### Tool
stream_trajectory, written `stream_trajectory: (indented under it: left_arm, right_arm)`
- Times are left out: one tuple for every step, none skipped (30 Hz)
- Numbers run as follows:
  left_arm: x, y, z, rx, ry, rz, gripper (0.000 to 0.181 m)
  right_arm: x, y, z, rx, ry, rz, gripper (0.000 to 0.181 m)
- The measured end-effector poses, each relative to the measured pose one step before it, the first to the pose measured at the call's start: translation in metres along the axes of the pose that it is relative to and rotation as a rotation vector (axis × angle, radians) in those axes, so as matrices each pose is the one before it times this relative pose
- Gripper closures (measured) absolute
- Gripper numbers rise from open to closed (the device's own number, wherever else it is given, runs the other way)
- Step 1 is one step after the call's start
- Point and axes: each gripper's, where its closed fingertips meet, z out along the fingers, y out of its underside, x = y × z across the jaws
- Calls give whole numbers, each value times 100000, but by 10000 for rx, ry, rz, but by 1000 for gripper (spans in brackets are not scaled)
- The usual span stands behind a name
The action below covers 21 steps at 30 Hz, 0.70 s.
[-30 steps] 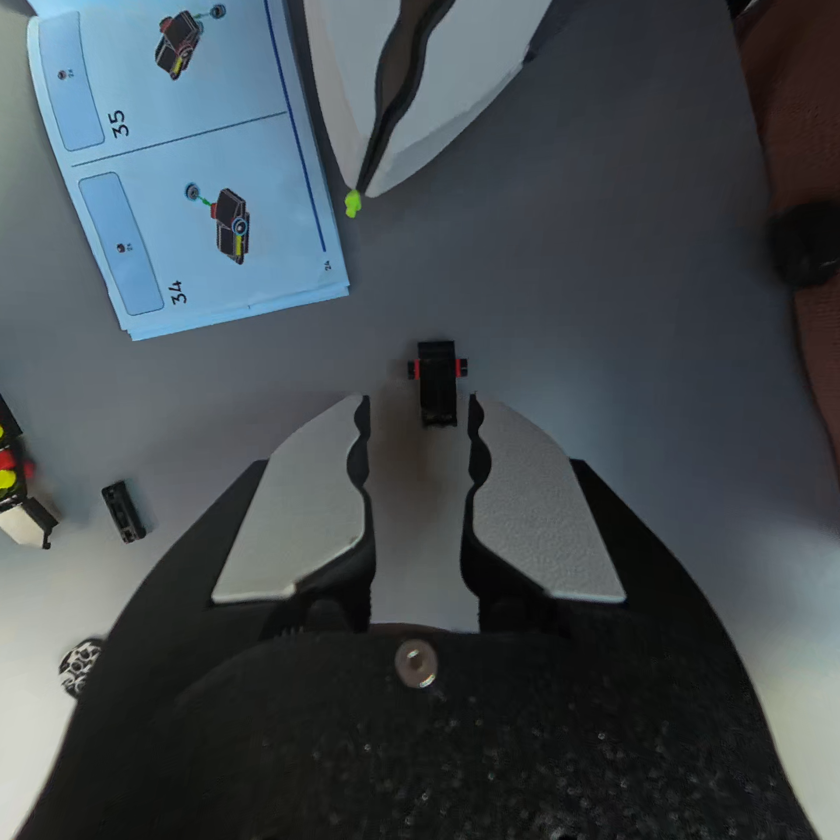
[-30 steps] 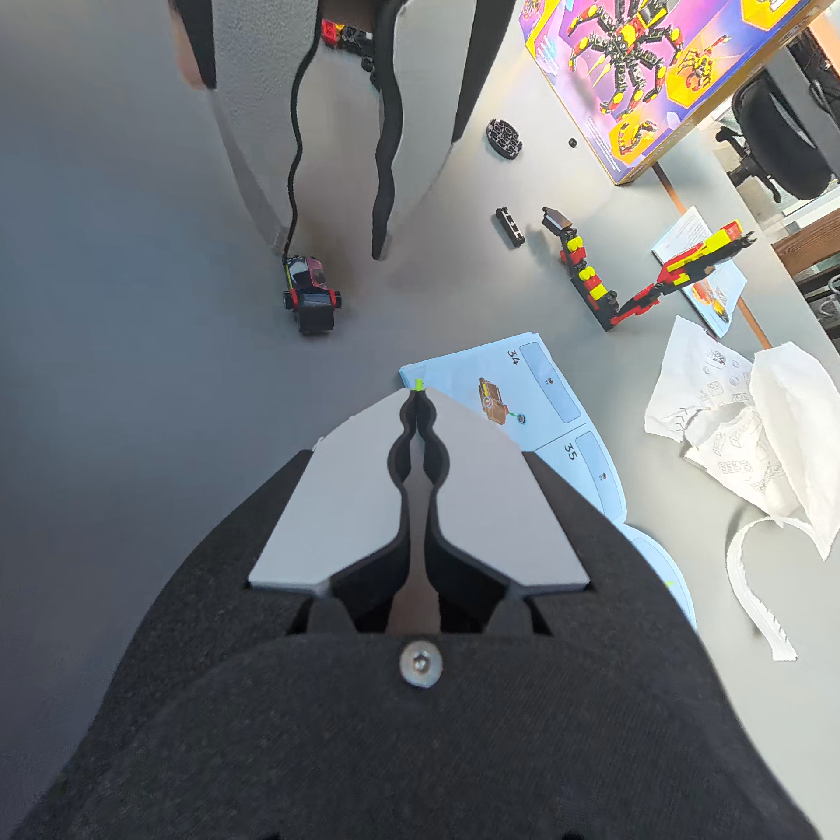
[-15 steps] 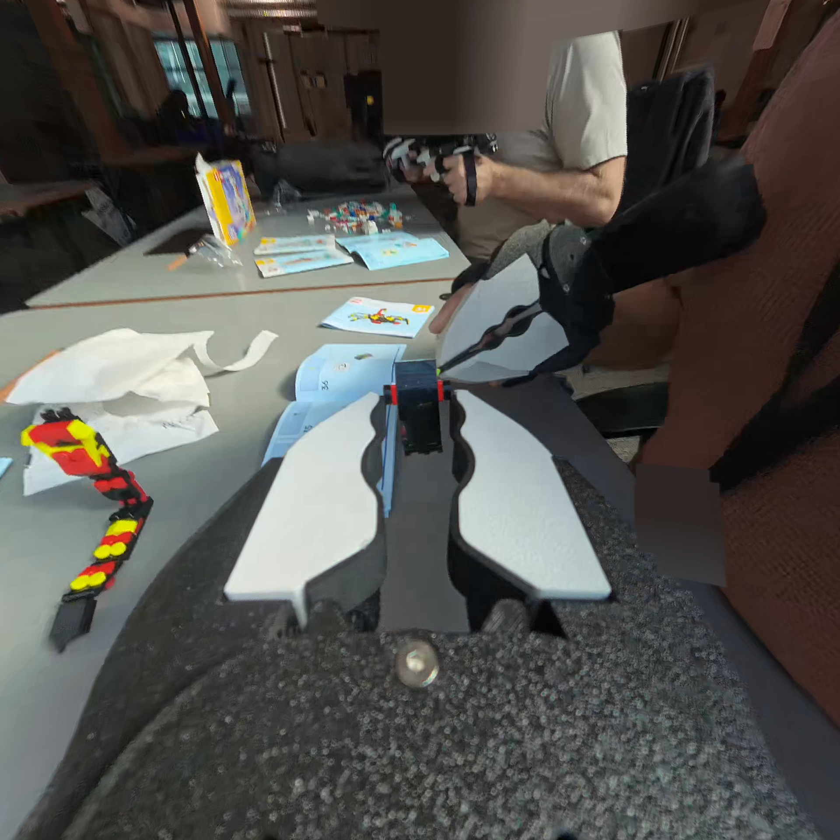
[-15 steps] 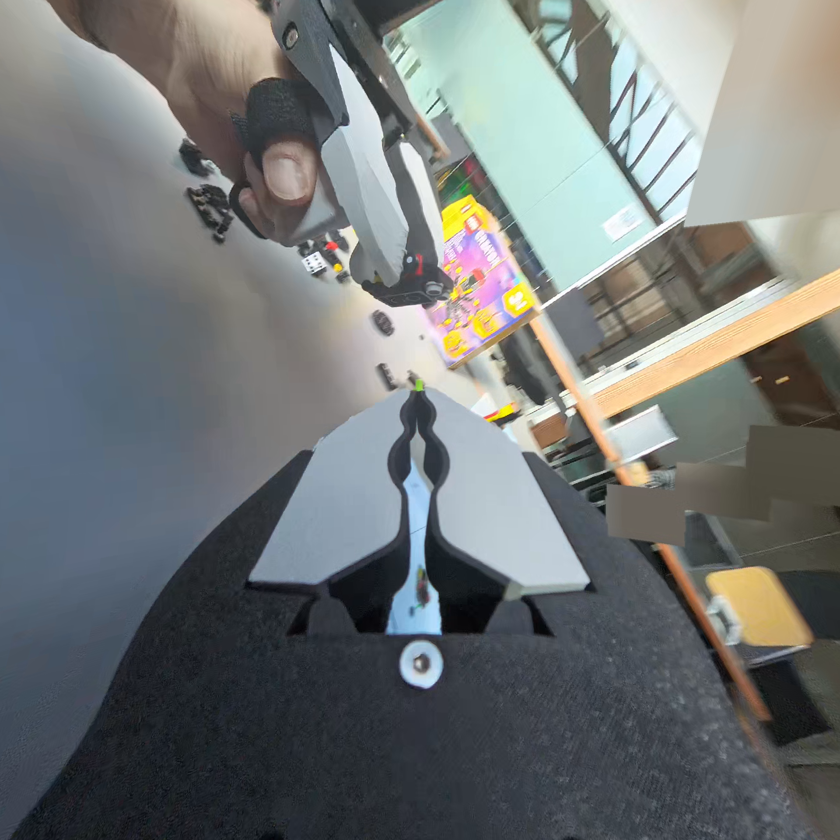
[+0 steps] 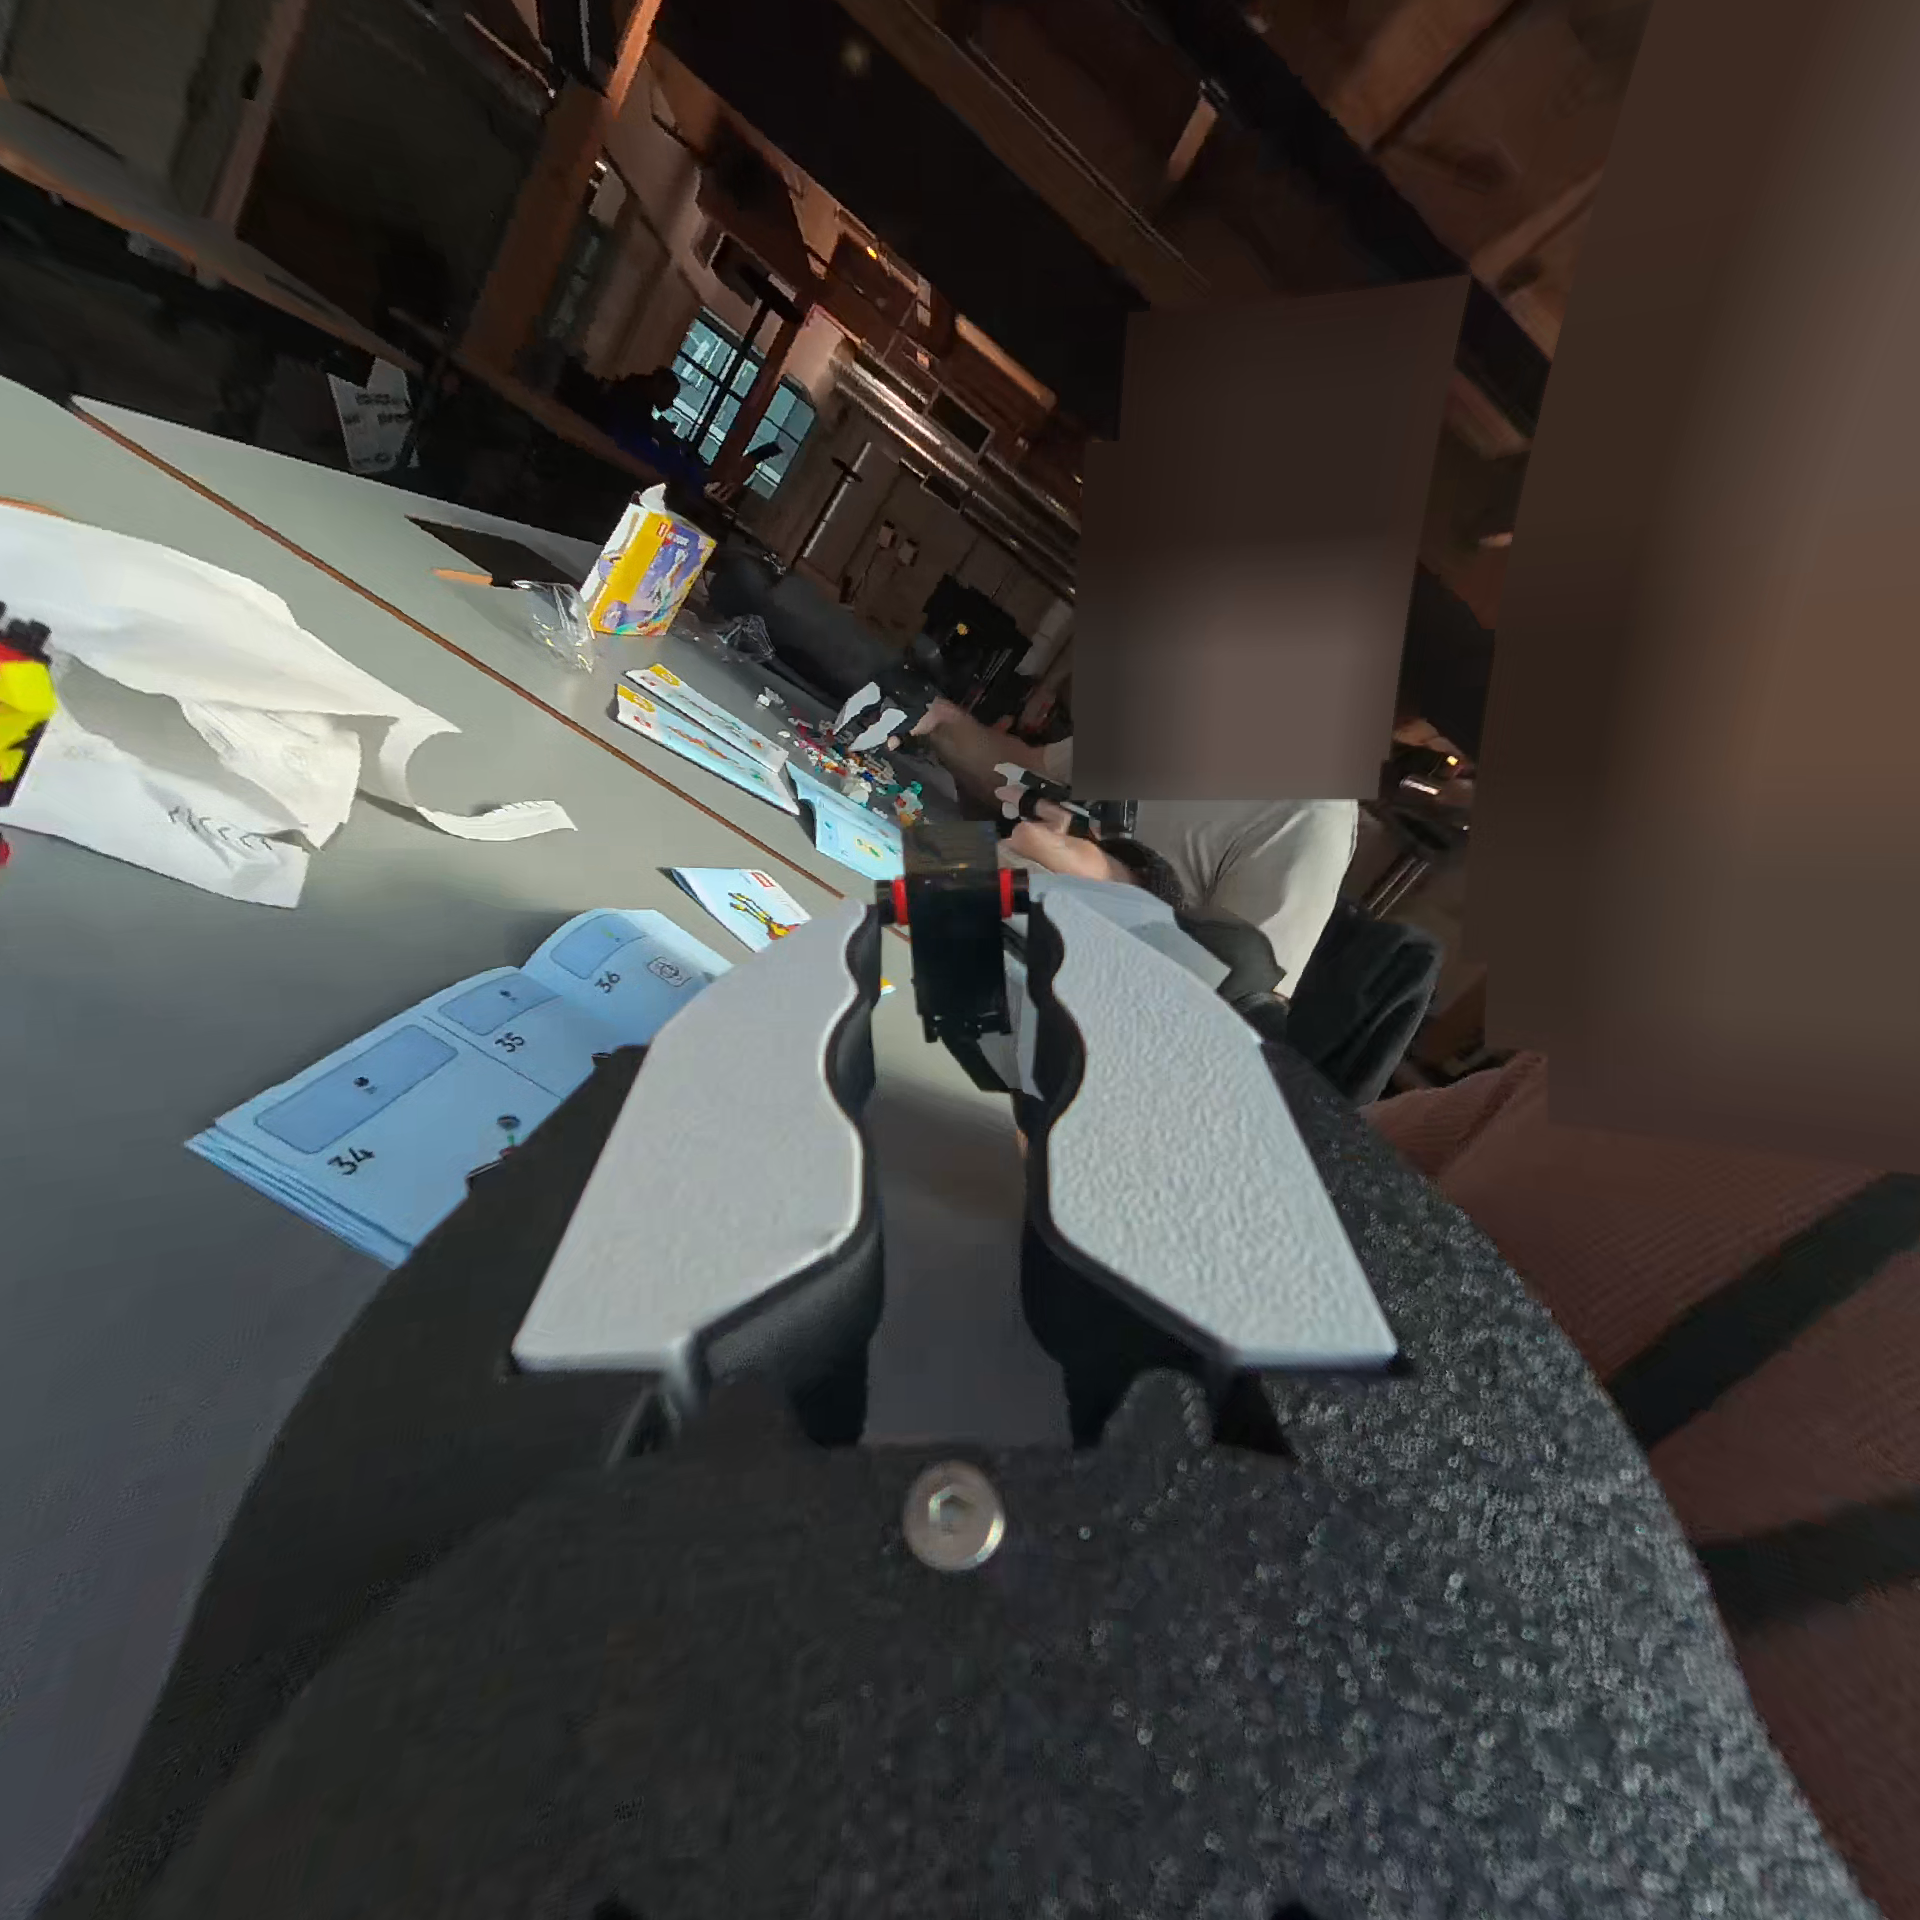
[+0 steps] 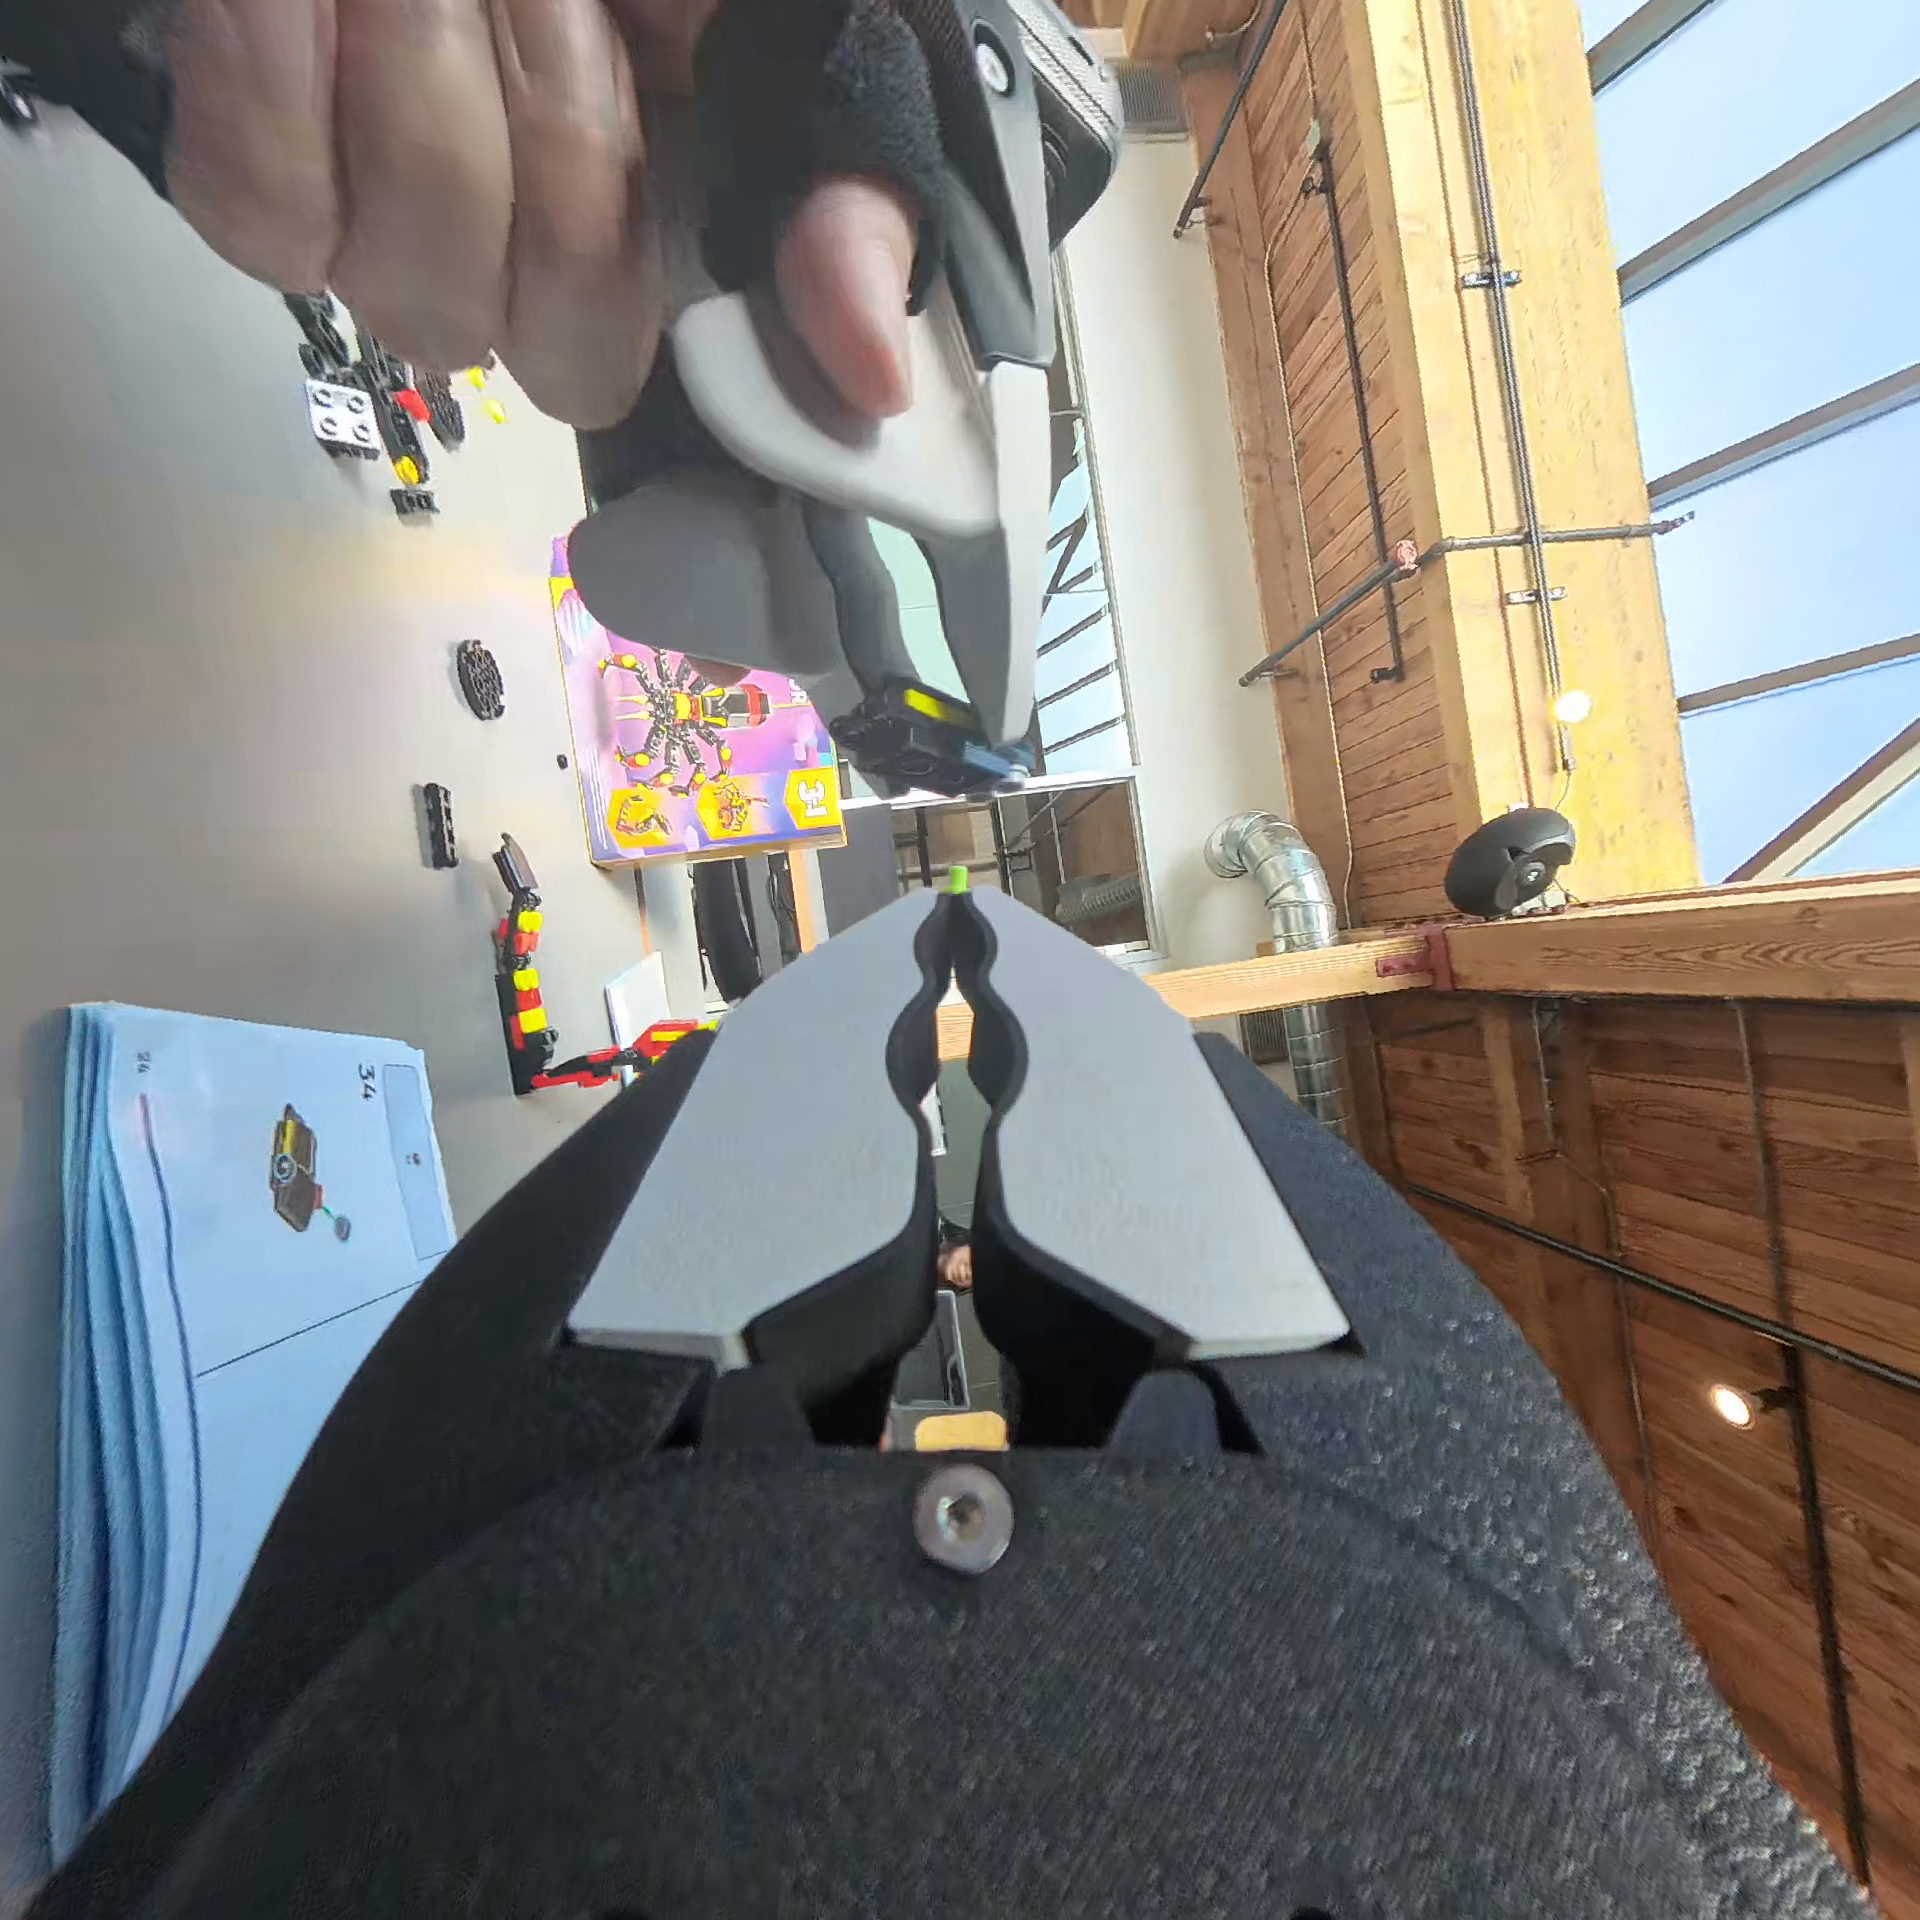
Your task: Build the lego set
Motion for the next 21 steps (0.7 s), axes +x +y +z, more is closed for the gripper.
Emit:
stream_trajectory:
  left_arm:
    - [22, -59, 42, 316, 28, -896, 154]
    - [-23, -5, 19, 295, 50, -841, 155]
    - [-34, -92, -29, 348, 85, -791, 155]
    - [-14, -122, -72, 315, 110, -647, 155]
    - [-128, -64, -86, 215, -6, -379, 155]
    - [-223, 21, -75, 135, -146, -84, 155]
    - [-123, 99, -41, 61, -125, -1, 155]
    - [47, 48, -15, 61, -18, -73, 155]
    - [71, -21, 8, 87, -14, -83, 155]
    - [18, 13, 27, 29, -59, -4, 155]
    - [65, 117, 75, -50, -14, 16, 155]
    - [136, 76, 73, -4, 58, -75, 155]
    - [106, 28, 54, 32, 45, -124, 155]
    - [47, 74, 72, -14, 13, -87, 154]
    - [22, -1, 58, 16, 1, -87, 154]
    - [43, -23, 42, 46, 29, -136, 155]
    - [3, 11, 44, 19, 2, -140, 155]
    - [-96, -18, 6, 46, -65, -89, 155]
    - [-66, -46, -1, 67, -36, -69, 155]
    - [-26, 2, 30, 40, -1, -109, 155]
    - [-11, 15, 45, 19, 4, -96, 155]
  right_arm:
    - [126, 61, 208, 66, 50, -217, 181]
    - [185, 21, 187, 33, 49, -153, 181]
    - [307, -69, 157, 40, 106, -100, 181]
    - [212, -81, 189, 20, 21, -121, 181]
    - [91, -63, 215, -8, -57, -108, 181]
    - [176, -113, 171, 16, 23, -105, 181]
    - [50, -145, 158, 37, -56, -118, 181]
    - [-116, -54, 175, -11, -147, -94, 181]
    - [3, -76, 104, 19, -38, -92, 181]
    - [90, -130, 46, 76, 24, -94, 181]
    - [-23, 33, 99, -51, -68, -22, 181]
    - [-66, 66, 128, -62, -72, -36, 181]
    - [1, -33, 58, 36, 7, -112, 181]
    - [-92, -48, 54, 24, -56, -79, 181]
    - [-63, -66, 42, 20, -37, -24, 181]
    - [-47, -108, 25, 51, -7, -82, 181]
    - [-59, 31, 51, -33, -15, -116, 181]
    - [48, -95, -40, 81, 36, -82, 181]
    - [174, -179, -92, 154, 99, -39, 181]
    - [-139, 176, 103, -131, -122, -14, 181]
    - [-186, 181, 131, -126, -107, -26, 181]
